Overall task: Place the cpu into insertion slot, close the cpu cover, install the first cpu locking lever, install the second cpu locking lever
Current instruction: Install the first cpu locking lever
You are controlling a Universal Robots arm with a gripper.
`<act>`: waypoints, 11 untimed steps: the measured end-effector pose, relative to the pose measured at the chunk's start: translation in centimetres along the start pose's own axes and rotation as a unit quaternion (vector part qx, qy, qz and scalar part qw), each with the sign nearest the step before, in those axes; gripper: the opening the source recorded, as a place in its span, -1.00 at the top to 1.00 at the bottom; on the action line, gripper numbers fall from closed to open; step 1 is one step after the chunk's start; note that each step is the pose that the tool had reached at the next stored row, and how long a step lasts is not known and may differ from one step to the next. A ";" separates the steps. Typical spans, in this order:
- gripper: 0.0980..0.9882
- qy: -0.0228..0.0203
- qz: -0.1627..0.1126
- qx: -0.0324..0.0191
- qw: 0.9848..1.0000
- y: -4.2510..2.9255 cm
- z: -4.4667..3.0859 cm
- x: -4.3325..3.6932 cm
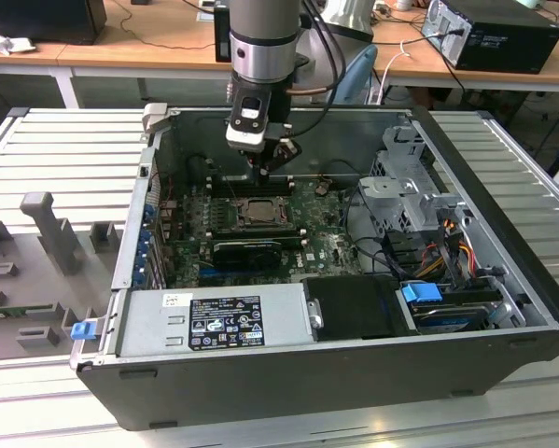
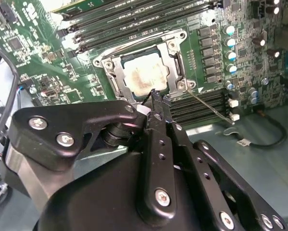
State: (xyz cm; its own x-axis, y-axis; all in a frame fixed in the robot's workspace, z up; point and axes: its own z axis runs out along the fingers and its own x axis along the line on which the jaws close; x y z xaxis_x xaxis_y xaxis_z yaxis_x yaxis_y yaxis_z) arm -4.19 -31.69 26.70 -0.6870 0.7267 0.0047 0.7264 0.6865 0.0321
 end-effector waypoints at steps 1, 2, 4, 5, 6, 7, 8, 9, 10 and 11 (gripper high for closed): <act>0.98 0.000 -0.006 0.000 1.000 0.00 0.00 0.00; 0.98 0.000 -0.011 0.000 1.000 0.00 0.00 0.00; 0.98 0.001 -0.023 0.000 1.000 0.00 0.00 0.00; 0.98 0.001 -0.031 0.000 1.000 0.00 0.00 0.00; 0.98 0.001 -0.038 0.000 0.999 0.00 0.00 0.00; 0.98 0.001 -0.046 0.000 0.999 0.00 0.00 0.00; 0.98 0.002 -0.053 0.000 0.999 0.00 0.00 0.00; 0.98 0.002 -0.061 0.000 0.998 0.00 0.00 0.00; 0.98 0.002 -0.069 0.000 0.998 0.00 0.00 0.00; 0.98 0.003 -0.079 0.000 0.997 0.00 0.00 0.00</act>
State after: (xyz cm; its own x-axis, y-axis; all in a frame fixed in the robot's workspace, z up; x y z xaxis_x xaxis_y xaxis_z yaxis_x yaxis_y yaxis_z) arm -4.19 -31.69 26.70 -0.7928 0.6094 0.0047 0.6093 0.7923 0.0321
